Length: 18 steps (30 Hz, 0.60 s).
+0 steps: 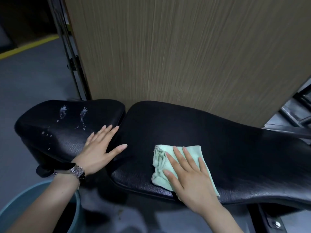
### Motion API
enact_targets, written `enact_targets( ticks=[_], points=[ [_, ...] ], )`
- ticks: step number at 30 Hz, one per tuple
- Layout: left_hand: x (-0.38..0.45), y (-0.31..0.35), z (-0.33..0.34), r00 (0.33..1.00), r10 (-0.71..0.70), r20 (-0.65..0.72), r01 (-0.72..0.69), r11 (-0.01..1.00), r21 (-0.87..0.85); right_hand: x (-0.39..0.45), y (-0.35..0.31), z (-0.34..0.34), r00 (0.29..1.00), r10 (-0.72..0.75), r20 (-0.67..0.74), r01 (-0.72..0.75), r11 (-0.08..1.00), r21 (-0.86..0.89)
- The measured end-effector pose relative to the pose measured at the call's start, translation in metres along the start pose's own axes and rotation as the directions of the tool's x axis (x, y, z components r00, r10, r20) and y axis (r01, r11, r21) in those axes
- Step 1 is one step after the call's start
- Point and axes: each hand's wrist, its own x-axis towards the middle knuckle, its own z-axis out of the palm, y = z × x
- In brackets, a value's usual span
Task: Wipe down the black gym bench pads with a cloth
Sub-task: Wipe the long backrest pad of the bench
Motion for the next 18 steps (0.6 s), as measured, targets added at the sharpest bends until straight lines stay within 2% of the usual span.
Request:
enact_targets(
  ticks=[8, 18],
  points=[
    [0.0, 0.011, 0.005, 1.0, -0.014, 0.013, 0.013, 0.995, 0.098, 0.053, -0.015, -0.001, 0.999, -0.006, 0.042, 0.005, 0.999, 0.035],
    [-0.001, 0.034, 0.024, 0.993, 0.113, -0.023, -0.111, 0.988, 0.104, 0.14, -0.025, 0.003, 0.998, -0.008, 0.069, 0.004, 0.998, 0.058]
  ],
)
